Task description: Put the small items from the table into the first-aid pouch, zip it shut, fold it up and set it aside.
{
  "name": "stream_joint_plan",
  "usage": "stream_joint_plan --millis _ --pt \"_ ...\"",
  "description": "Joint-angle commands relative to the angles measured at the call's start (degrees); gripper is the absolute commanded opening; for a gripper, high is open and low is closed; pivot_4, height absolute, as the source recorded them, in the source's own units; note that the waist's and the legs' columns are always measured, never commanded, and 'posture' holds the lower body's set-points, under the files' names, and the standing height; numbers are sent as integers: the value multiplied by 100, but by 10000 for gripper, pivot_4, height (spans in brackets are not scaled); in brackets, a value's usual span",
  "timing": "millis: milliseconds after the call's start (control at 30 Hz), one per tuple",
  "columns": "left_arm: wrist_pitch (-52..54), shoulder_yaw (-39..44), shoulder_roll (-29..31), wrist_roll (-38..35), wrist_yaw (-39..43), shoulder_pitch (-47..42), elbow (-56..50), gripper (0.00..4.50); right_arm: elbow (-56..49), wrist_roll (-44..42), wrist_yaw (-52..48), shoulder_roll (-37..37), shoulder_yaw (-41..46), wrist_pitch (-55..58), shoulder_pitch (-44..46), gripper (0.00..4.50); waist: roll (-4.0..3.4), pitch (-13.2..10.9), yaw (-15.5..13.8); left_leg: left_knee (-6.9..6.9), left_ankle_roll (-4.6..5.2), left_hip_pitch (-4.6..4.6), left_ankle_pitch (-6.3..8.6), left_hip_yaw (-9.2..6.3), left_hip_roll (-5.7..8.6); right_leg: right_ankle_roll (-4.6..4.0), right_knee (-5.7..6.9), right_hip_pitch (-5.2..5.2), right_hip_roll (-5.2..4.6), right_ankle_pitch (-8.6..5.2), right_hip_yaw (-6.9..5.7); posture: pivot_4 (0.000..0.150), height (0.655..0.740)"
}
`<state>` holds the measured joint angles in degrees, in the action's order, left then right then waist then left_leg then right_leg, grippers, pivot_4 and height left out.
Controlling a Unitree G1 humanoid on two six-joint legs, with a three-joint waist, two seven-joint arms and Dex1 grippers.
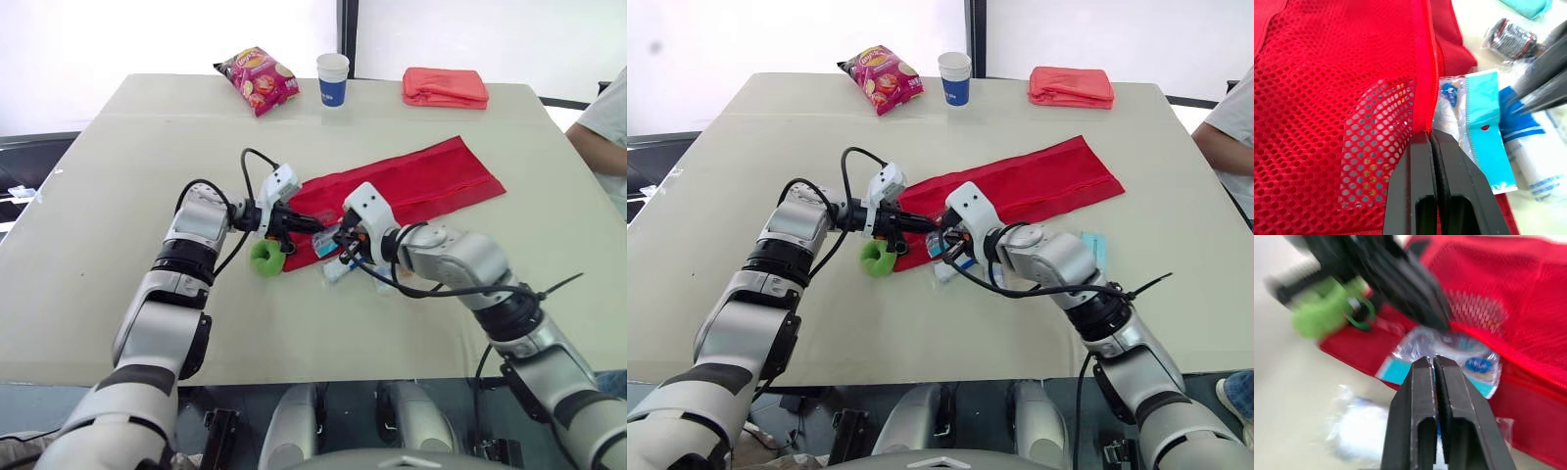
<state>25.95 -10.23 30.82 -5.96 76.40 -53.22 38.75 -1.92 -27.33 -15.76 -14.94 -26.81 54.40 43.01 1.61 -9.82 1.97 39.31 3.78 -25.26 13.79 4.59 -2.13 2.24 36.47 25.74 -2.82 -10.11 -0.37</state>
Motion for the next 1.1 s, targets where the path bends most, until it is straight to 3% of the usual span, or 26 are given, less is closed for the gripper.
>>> stream_joint_plan --millis 33,233,433,600,633,733,833,867,933,967,1100 --pt "267 125 68 -173 -32 73 -565 0 448 527 -144 207 -111 -369 121 520 0 0 -1 0 0 -1 0 -2 0 0 0 0 0 0 -1 1500 7400" --pt "620 163 107 -291 -162 339 -1221 0 1451 1293 -169 777 -143 -1011 327 520 0 0 14 1 -1 4 -1 -3 -1 0 5 0 1 0 -1 1500 7400" --pt "524 95 221 -223 -268 609 -1494 0 2587 1923 -248 1276 92 -2489 717 520 0 1 42 -5 -3 28 -1 13 -4 -1 18 -5 2 0 8 1500 7400" --pt "245 145 169 -143 -462 541 -1230 0 1951 1750 -1149 1035 247 -2550 389 520 0 0 18 -7 -4 42 -1 21 -4 -2 21 -15 0 -1 16 1500 7400" --pt "6 118 172 -48 -536 507 -1080 0 1429 1537 -1459 796 353 -2346 167 520 -1 0 18 -7 -4 40 -1 21 -3 -2 20 -15 0 -1 16 1500 7400" --pt "-879 -15 293 256 -597 454 -648 0 -670 714 -2354 -340 954 -1622 -631 13061 -7 -5 -60 -10 -4 30 0 21 -1 -1 12 -10 -3 -2 17 1500 7400" --pt "-1673 -133 440 533 -644 342 -155 0 -1891 34 -2617 -1082 1632 -1047 -1090 27451 -7 -7 -81 -10 -3 20 1 30 -1 0 0 -1 -6 -1 17 1500 7400" --pt "-2004 -176 506 679 -736 259 117 0 -2287 -148 -2714 -1370 1931 -972 -1284 34458 -7 -7 -76 -10 -2 23 1 37 -5 0 -2 -1 -5 -1 18 1500 7400" --pt "-2635 -214 589 946 -1022 24 722 0 -3039 -543 -2846 -1889 2598 -775 -1694 41596 -6 -7 -112 -14 -4 39 1 41 -10 -6 2 -5 3 -6 14 1500 7400" --pt "-2938 -229 612 1066 -1189 -110 1025 0 -3389 -687 -2908 -2121 2921 -765 -1931 44149 -6 -7 -127 -17 -4 40 1 38 -12 -31 3 -5 3 -21 11 1500 7400" --pt "-3839 -211 574 1404 -2037 -588 2078 0 -4100 -1178 -2969 -2613 3856 -848 -2649 44149 -3 -7 -124 -19 -4 37 3 47 -10 -33 0 -4 -4 -23 14 1500 7400"
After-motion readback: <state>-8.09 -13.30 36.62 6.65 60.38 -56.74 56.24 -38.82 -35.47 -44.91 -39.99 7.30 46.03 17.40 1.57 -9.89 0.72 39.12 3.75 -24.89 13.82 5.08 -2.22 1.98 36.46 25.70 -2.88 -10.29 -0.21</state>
